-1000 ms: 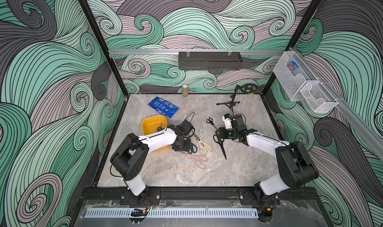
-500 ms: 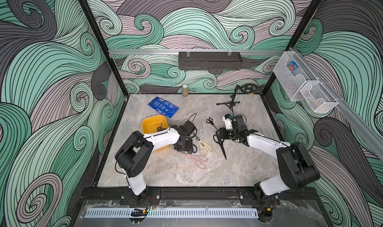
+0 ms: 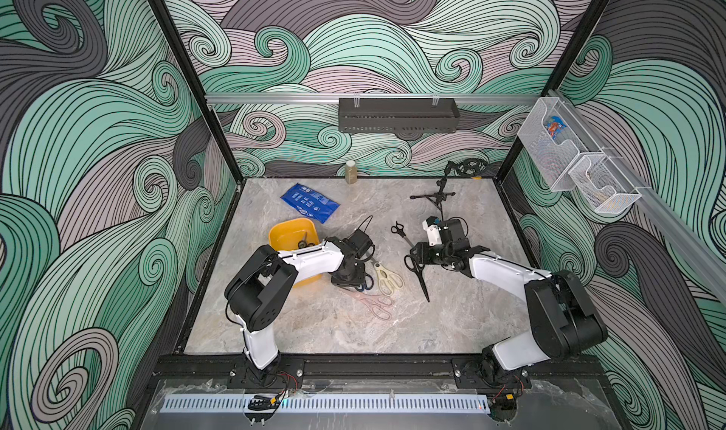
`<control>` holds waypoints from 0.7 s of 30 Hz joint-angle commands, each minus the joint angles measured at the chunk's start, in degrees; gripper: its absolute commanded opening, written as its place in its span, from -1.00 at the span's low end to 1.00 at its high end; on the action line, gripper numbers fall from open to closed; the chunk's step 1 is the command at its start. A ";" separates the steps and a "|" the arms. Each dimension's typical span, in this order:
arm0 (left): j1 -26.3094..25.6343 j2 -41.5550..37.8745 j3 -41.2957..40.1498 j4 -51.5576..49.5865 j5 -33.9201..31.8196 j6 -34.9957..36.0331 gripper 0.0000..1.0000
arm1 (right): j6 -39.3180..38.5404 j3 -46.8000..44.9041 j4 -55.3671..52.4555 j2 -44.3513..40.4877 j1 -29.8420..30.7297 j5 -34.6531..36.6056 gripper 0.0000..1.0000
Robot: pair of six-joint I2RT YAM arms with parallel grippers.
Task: Put the scissors into the storage box
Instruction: Pick up the scissors from the center of the board.
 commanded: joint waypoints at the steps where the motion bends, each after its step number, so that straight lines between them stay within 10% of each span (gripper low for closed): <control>1: -0.77 2.58 -1.02 0.56 -1.22 -1.02 -0.46 | -0.86 -0.98 -0.12 -1.22 -0.59 -0.09 -0.06; 21: -0.36 6.12 4.03 -3.35 -5.35 2.86 -1.00 | -1.74 -0.82 -0.23 -2.54 -2.22 -1.13 -0.06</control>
